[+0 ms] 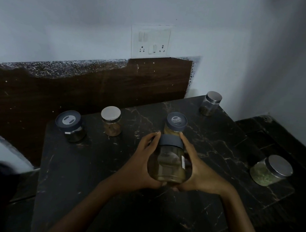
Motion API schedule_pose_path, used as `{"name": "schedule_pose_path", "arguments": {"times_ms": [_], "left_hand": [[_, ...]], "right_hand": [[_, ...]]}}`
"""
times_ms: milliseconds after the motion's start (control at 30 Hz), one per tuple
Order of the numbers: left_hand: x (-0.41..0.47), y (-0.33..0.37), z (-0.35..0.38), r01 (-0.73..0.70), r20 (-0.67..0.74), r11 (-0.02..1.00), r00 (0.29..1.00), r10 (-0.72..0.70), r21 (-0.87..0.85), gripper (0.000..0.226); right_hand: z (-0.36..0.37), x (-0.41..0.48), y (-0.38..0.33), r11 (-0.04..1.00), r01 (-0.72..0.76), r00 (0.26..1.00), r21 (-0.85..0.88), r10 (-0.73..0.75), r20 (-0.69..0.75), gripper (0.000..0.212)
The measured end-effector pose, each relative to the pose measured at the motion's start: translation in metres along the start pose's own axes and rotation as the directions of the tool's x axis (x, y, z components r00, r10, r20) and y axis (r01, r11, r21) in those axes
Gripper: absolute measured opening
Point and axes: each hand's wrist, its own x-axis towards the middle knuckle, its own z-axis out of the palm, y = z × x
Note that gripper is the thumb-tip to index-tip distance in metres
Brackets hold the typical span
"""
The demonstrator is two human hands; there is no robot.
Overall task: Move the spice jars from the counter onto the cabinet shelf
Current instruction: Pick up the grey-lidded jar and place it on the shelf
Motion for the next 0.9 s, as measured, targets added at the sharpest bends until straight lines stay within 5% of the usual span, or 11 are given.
{"name": "schedule_pose_path", "arguments": {"times_ms": [300, 600, 900], "left_hand": [[0.006, 0.005, 0.003, -0.027, 0.056, 0.955, 0.998, 0.011, 0.294, 0.124], [-0.001, 0.0, -0.004, -0.027, -0.013, 0.996, 1.0, 0.028, 0.09, 0.121], [0.006, 0.007, -0.007, -0.021, 0.035, 0.976, 0.999, 0.014, 0.218, 0.124]], "right_hand": [[0.011, 0.005, -0.007, 0.986, 0.06, 0.99, -0.153, -0.079, -0.121, 0.121], [-0.005, -0.002, -0.007, 0.999, 0.027, 1.0, -0.03, -0.027, -0.005, 0.124], [0.004, 0.005, -0.015, 0.982, 0.068, 0.993, -0.174, -0.084, -0.086, 0.119]]}}
